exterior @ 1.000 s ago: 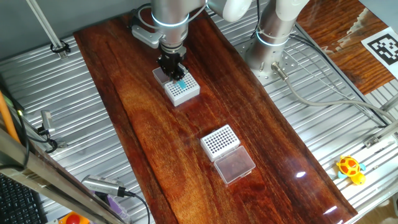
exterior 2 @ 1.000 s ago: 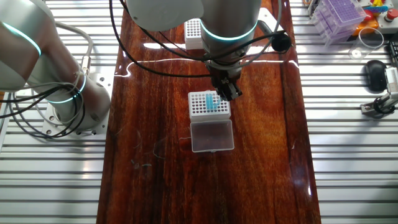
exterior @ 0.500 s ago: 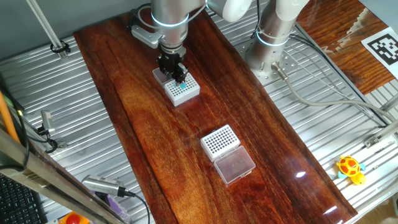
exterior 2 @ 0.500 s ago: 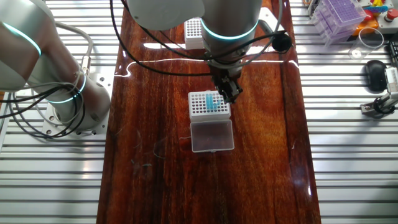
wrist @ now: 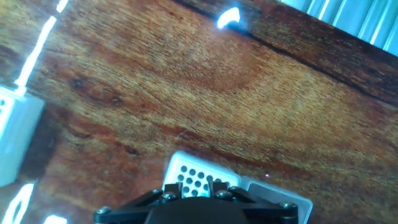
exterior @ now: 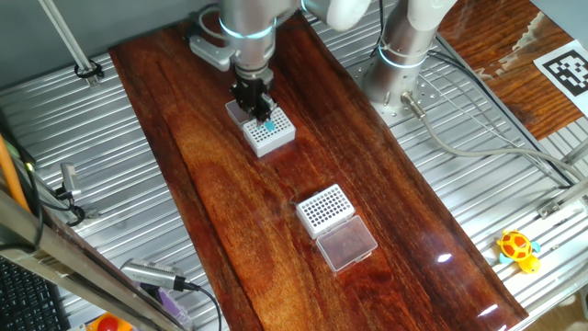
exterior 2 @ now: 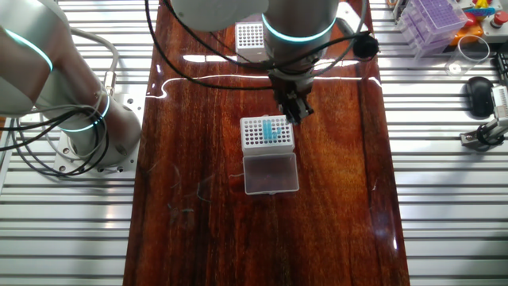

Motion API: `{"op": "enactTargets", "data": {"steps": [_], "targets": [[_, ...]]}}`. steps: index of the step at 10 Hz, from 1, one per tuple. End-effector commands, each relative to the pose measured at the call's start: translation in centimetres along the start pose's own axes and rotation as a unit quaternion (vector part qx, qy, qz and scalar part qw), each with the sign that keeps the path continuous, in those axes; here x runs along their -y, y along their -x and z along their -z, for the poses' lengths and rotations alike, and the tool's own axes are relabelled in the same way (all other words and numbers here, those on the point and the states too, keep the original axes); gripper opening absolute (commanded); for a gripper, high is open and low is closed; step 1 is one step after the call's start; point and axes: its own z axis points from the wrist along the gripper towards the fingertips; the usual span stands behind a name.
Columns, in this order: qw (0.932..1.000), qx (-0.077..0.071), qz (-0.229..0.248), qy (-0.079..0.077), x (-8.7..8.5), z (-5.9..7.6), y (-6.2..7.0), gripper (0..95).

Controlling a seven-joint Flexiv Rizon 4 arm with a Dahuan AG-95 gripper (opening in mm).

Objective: Transfer all medium pipette tips from one holder to another

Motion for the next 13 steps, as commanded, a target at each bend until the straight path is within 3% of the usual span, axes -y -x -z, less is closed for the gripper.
{"op": "enactTargets", "data": {"steps": [1, 3, 4, 5, 6, 7, 9, 13], "targets": [[0.9999, -0.001, 0.006, 0.009, 0.2, -0.5, 0.2, 0.0], [0.9996, -0.021, 0.001, 0.019, 0.2, -0.5, 0.2, 0.0], [0.9992, -0.032, -0.003, 0.024, -1.2, -0.5, -0.2, 0.0], [0.9991, -0.034, -0.007, 0.023, -2.5, -0.8, -0.6, 0.0], [0.9995, -0.027, 0.004, 0.018, -3.5, -2.0, -0.7, 0.0], [0.9993, -0.026, 0.021, 0.018, -2.6, -2.6, 0.2, 0.0], [0.9977, -0.029, 0.057, 0.022, 0.6, -3.1, 3.5, 0.0], [0.9971, -0.036, 0.066, 0.015, 1.9, -3.4, 6.7, 0.0]]}}
